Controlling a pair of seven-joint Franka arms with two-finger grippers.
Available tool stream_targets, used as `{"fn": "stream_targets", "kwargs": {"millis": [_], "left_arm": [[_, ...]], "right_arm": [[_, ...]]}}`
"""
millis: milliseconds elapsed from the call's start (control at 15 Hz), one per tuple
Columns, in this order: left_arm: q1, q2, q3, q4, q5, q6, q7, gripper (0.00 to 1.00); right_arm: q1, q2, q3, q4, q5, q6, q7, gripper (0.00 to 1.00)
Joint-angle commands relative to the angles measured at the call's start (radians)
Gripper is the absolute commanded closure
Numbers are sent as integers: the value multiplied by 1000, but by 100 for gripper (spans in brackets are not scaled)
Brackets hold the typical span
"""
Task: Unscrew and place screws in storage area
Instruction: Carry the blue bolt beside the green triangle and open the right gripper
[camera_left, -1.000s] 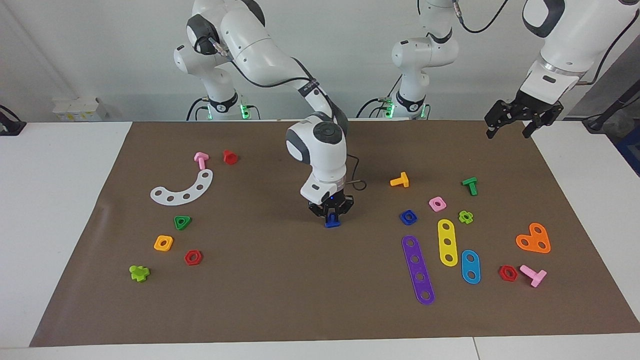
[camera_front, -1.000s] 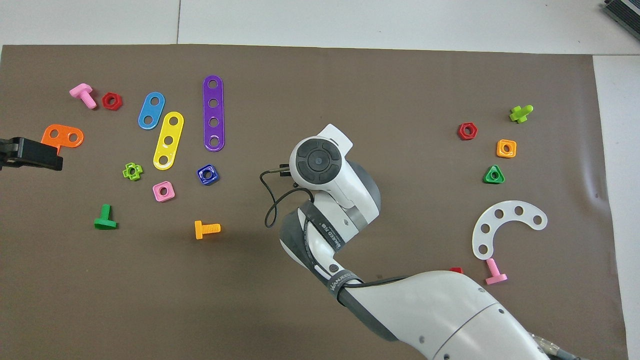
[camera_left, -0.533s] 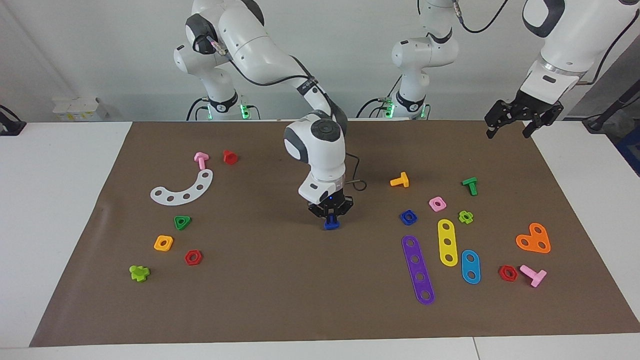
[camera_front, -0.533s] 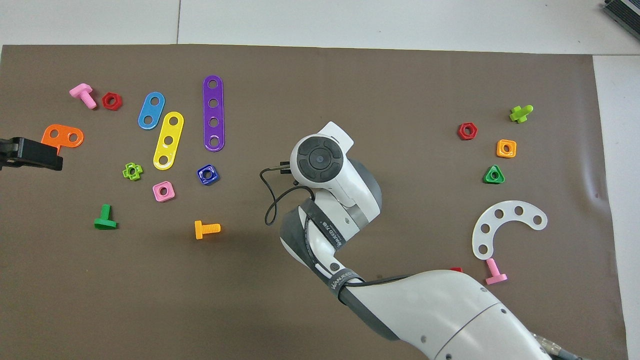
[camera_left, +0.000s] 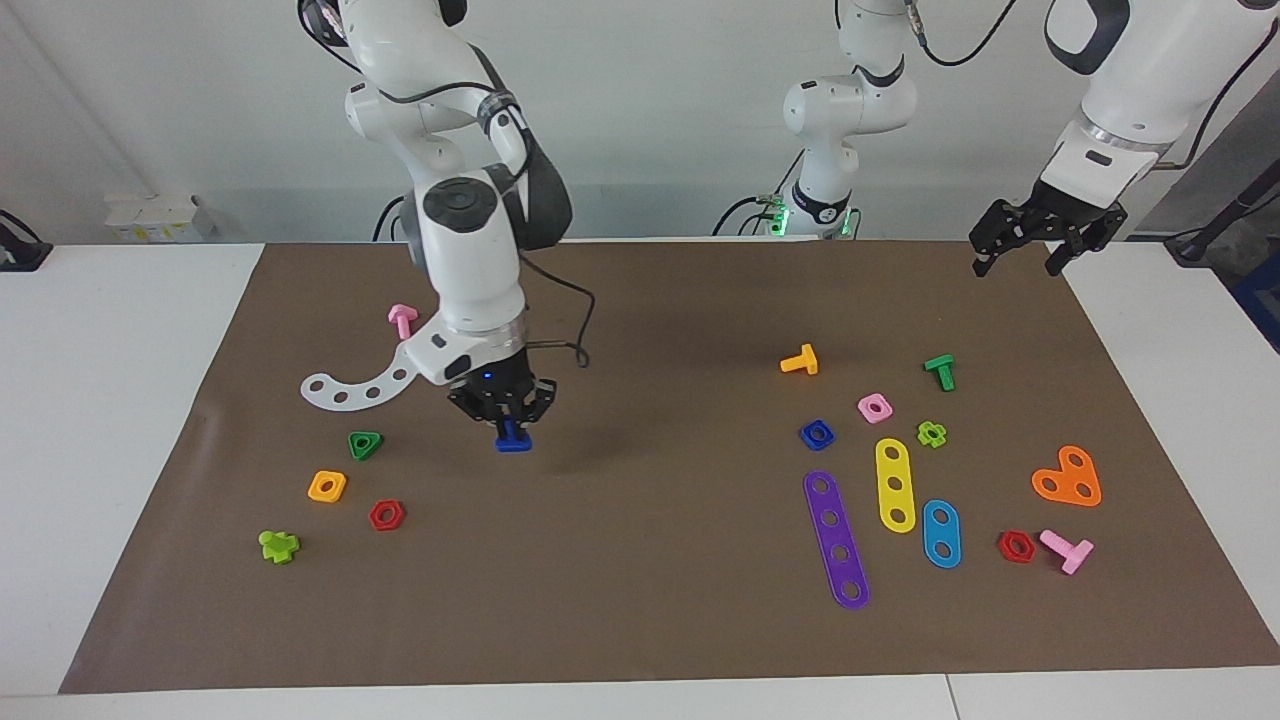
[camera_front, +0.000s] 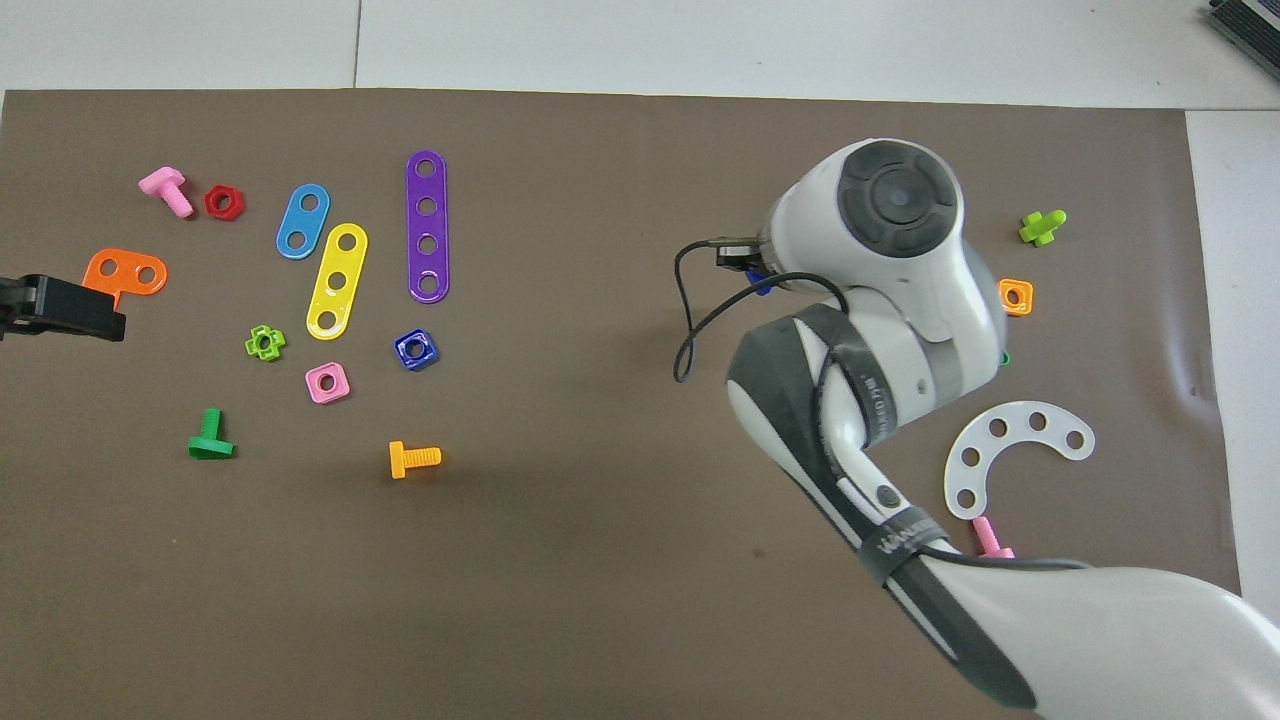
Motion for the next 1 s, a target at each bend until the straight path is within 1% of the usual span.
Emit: {"fn": "stream_targets", "kwargs": {"millis": [0, 200, 333, 667, 800, 867, 933], "left_arm": [[9, -31, -1, -37, -10, 14, 7, 0], [9, -31, -1, -36, -8, 14, 7, 0], [9, -33, -1, -37, -8, 14, 7, 0], [9, -31, -1, -37, -8, 14, 7, 0], [9, -33, -1, -37, -8, 14, 7, 0], [9, -31, -1, -37, -8, 14, 7, 0], [9, -31, -1, -37, -8, 14, 7, 0]], "right_arm": [[-104, -48, 14, -160, 6, 97, -97, 100], [-163, -37, 14, -257, 6, 235, -140, 100], [-188, -38, 14, -278, 6, 240, -169, 100], [-212, -61, 15, -373, 7, 256, -180, 100], [-214, -61, 14, -381, 9, 256, -179, 100], [-215, -61, 15, -393, 7, 259, -179, 88], [-214, -61, 14, -398, 9, 271, -176, 29]]}}
